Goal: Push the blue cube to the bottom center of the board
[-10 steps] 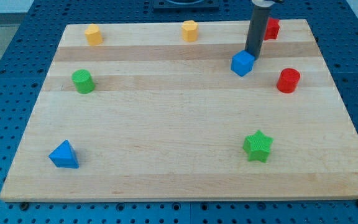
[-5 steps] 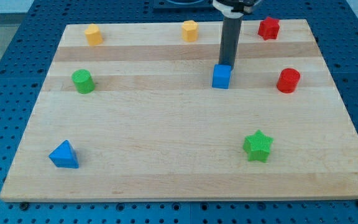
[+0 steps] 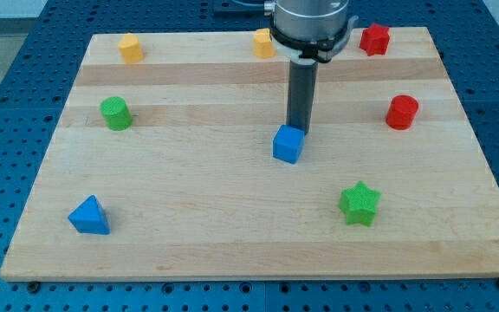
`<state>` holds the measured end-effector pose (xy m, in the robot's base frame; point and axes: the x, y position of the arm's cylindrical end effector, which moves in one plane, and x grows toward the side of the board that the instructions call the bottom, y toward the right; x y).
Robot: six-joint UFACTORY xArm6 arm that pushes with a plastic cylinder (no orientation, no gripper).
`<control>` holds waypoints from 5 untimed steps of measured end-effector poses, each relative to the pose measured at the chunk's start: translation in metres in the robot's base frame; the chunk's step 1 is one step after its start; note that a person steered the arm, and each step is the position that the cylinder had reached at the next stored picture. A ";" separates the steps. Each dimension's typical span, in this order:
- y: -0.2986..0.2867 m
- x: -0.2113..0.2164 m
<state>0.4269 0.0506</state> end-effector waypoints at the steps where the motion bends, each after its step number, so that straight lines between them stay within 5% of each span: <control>1: -0.002 0.018; 5: -0.045 0.071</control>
